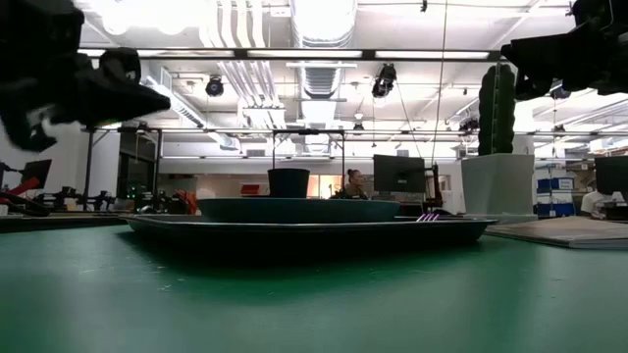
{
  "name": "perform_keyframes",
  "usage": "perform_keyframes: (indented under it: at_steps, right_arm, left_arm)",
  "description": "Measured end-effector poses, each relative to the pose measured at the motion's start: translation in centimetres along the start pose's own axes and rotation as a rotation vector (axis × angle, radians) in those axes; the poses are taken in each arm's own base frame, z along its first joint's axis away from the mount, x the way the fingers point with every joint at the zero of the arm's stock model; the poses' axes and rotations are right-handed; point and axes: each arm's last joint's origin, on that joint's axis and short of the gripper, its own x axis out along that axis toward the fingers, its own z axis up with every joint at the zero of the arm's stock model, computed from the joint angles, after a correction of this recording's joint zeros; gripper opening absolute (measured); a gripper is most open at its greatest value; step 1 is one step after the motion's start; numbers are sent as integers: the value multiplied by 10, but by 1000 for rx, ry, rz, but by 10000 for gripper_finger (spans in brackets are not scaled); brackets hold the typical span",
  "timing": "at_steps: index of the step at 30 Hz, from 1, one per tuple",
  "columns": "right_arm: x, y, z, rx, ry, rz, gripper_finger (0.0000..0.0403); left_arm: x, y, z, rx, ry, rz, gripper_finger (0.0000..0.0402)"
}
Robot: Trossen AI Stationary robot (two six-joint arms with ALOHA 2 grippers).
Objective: Pick and place plate/cup/fork/spoon on tray
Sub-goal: Return to Home Position
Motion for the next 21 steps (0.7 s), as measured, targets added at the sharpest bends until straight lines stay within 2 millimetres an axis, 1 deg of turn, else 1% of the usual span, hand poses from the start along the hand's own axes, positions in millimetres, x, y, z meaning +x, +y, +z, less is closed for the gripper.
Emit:
perform_keyframes:
  at_steps: [5, 9, 21]
  right_arm:
    - [0, 0, 0, 0, 1, 1, 43]
    - [0, 0, 0, 0, 3, 1, 43]
    - [0, 0, -1, 0, 6, 1, 43]
  left_arm:
    - [-4, -2, -7, 50, 75, -51, 0]
    - [-9, 2, -6, 46, 69, -47, 0]
    - [-27, 27, 14, -92, -134, 91, 0]
